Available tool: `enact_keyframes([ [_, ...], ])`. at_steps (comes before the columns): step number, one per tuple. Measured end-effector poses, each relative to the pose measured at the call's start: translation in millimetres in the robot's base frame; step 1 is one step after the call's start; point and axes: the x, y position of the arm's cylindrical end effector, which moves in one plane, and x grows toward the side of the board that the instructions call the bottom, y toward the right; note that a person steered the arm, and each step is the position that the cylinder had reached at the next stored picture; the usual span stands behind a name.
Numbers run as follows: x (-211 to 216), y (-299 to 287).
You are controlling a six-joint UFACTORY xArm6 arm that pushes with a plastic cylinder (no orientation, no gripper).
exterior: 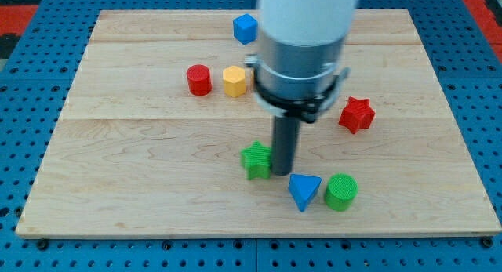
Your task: Move green star to the top left of the red star
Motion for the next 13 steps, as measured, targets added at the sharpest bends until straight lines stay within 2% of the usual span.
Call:
enact_keyframes([
  [1, 0.0, -27.9],
  [4, -8.5, -194.1],
  [5, -27.6, -178.1],
  [6, -43.1, -105.7],
  [7, -45.1, -58.0],
  [8, 1.8, -85.4],
  [9, -40.2, -57.3],
  [10, -48.4, 12.0],
  [11, -48.4, 15.1],
  [13, -147.1, 89.9],
])
